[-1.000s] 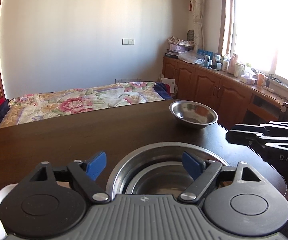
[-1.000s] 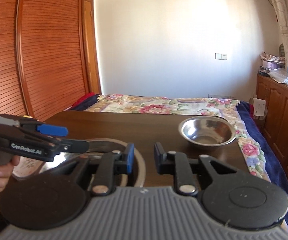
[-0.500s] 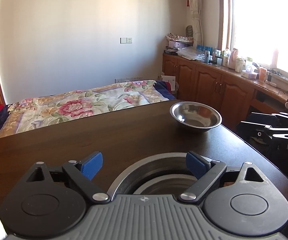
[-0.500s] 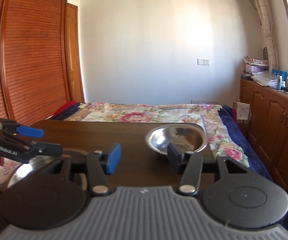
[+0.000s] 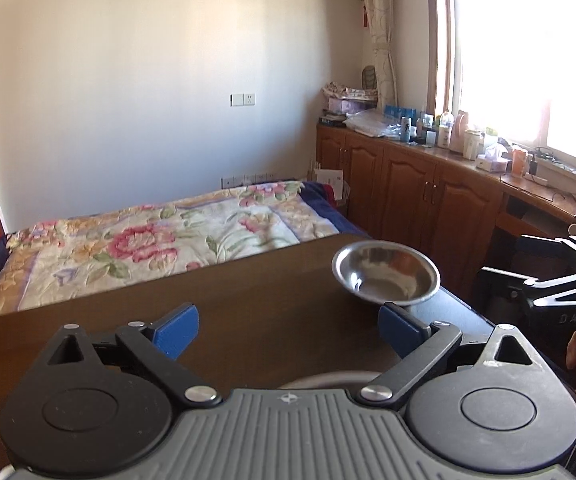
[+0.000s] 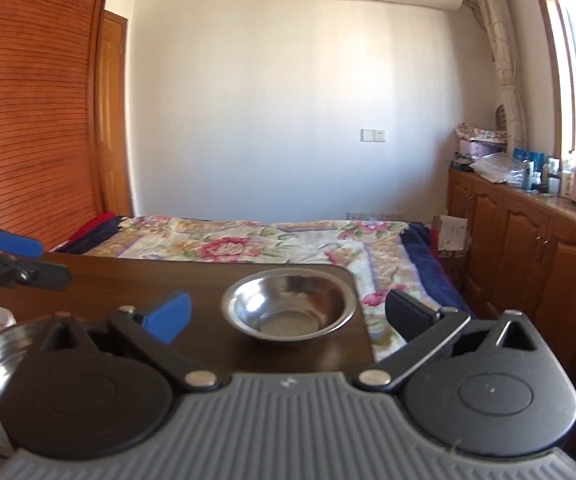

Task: Organize plates and bowls

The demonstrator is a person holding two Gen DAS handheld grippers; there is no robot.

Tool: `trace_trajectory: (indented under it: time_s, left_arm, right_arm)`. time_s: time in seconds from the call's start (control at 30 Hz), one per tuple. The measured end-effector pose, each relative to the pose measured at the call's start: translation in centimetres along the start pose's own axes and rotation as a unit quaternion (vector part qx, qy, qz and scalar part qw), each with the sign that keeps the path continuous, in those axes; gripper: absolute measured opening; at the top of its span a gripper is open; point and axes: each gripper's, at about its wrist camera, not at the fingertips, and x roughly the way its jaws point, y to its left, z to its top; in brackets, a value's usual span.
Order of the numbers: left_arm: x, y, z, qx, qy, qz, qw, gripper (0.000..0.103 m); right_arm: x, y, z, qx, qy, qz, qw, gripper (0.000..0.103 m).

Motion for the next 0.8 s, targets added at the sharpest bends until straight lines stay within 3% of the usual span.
trace_trajectory:
  time_s: [0.1,0.5,0.8]
  left_arm:
    - [0.8,-0.6,0.8,0.013,0.001,-0.004,0.9999,0.099]
    - [4.2,-3.2,3.4,0.037,0.010,-0.053,0.9978,0.099]
    - [7.4,-4.6,3.7,0.058,0.042,-0.063,0.9954,0.078]
  right_arm:
    - [0.8,-0.4,0.1,-0.007,0.004,-0.015,1.000,0.103]
    - [3.2,-2.1,0.8,-0.019,0.025,0.004,1.000,0.103]
    - [5.0,-3.2,0.8,-0.009,0.047,0.025,0.999,0.102]
